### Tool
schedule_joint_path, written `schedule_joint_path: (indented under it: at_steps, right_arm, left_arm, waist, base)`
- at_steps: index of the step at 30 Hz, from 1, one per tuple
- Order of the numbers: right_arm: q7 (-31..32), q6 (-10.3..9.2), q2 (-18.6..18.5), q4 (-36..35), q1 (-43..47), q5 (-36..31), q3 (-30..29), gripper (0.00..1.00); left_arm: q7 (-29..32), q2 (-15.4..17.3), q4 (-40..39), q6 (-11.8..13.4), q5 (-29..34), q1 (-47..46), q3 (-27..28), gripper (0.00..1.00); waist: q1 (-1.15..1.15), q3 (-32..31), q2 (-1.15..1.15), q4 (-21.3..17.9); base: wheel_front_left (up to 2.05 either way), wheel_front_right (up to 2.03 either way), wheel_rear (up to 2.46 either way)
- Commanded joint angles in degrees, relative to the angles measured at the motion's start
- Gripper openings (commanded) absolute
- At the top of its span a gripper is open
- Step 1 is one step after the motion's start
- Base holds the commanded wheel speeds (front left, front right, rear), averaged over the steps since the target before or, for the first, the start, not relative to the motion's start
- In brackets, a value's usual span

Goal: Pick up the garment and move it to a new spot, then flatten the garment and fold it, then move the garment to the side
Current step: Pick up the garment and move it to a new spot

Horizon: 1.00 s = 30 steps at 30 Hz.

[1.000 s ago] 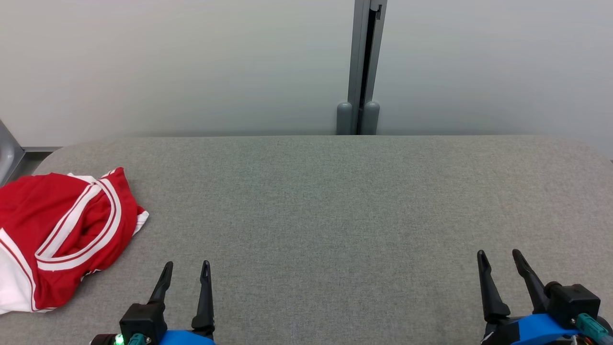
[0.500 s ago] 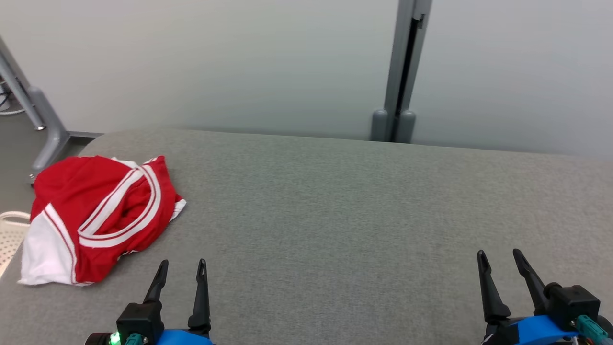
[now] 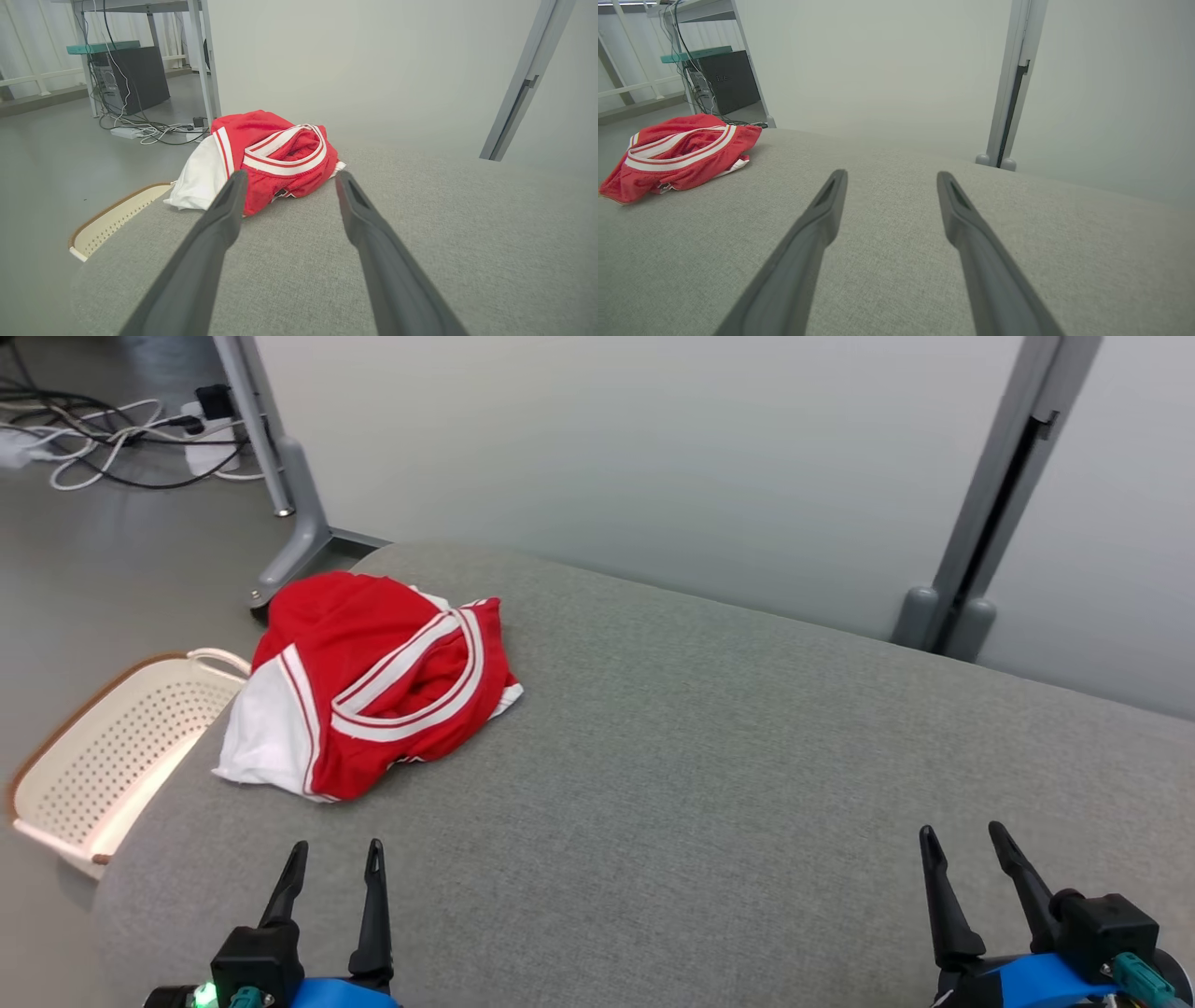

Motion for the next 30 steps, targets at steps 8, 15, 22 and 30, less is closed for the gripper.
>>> schedule_joint_path:
  at_steps: [8,15,22,30]
  right_arm:
    - [-0.6,0.03,-0.3,0.8,0.0,0.9,0.6,1.0]
    - [-0.6,0.03,-0.3,1.6,-1.5,1.2,2.2,1.0]
    - [-0.9,0.03,-0.3,2.4,-2.0,1.3,2.5,1.0]
    - [-1.0,0.03,-0.3,2.5,-1.8,1.3,2.2,1.0]
  left_arm:
    - [-0.5,1.3,0.2,-0.1,-0.9,0.2,0.8,1.0]
    - [-0.8,1.5,-0.9,1.0,-1.4,1.2,1.6,1.0]
    - [-0.7,1.7,-1.3,1.4,-1.9,1.3,1.4,1.0]
    - [4.0,3.7,-4.3,-0.8,-4.0,-2.7,1.9,1.0]
  waist:
    - [0.0,0.9,0.0,7.0]
    - [0.0,1.8,0.0,7.9]
    - [0.0,2.0,0.0,8.0]
    - [0.0,2.2,0.0,8.1]
  base:
    - [0.0,0.0,0.0]
    - [0.0,0.0,0.0]
    - [0.0,0.0,0.0]
    - [0.0,0.0,0.0]
